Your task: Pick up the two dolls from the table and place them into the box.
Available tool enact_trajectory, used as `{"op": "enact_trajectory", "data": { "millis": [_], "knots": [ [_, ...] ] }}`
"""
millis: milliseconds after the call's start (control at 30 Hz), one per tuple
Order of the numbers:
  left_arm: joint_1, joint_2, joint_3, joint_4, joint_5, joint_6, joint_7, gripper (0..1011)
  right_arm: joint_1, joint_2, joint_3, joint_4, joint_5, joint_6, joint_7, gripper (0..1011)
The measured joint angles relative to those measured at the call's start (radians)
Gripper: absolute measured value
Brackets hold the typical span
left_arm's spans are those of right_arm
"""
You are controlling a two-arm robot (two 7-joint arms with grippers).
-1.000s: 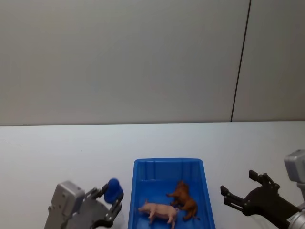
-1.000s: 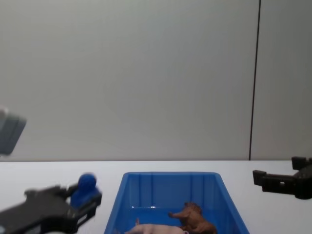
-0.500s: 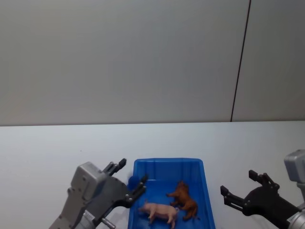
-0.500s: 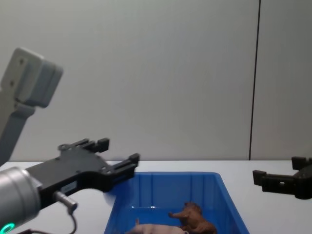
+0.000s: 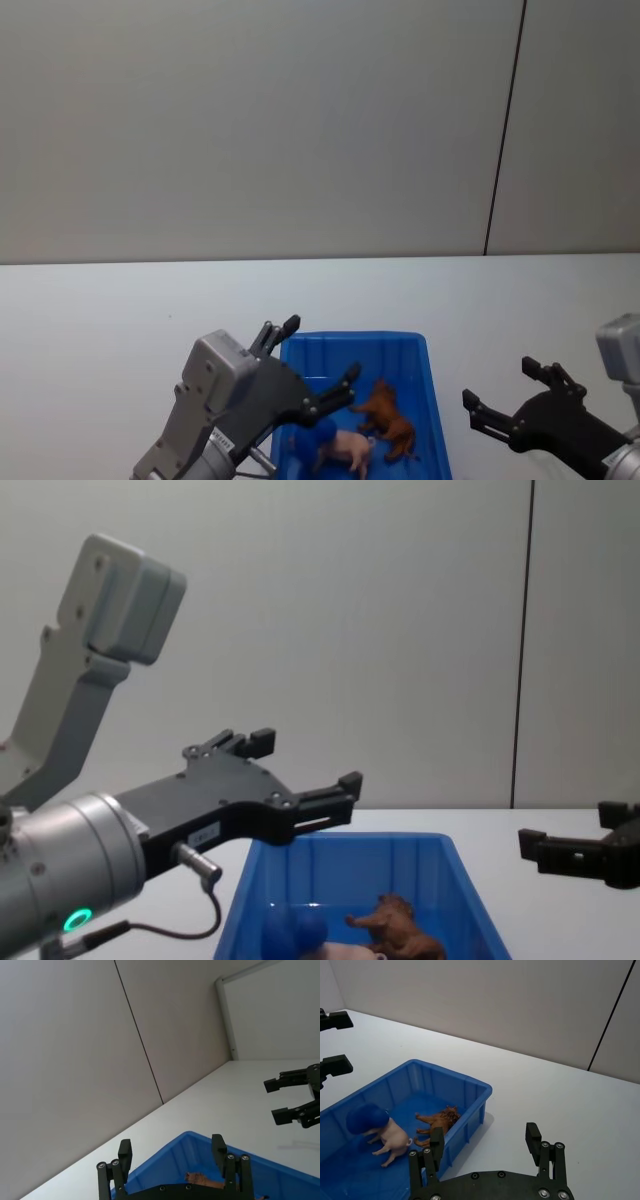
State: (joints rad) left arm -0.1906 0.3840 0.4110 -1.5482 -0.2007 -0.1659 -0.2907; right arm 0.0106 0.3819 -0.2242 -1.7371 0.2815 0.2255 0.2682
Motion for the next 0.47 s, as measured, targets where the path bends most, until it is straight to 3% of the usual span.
{"op": "enact_trajectory", "data": {
  "millis": [467],
  "knots": [
    [-0.015, -0.017, 0.002, 0.007, -0.014, -0.029, -0.029, 1002, 0.000, 0.000, 0.000, 0.000, 0.000, 0.000, 0.000, 1001]
  ]
}}
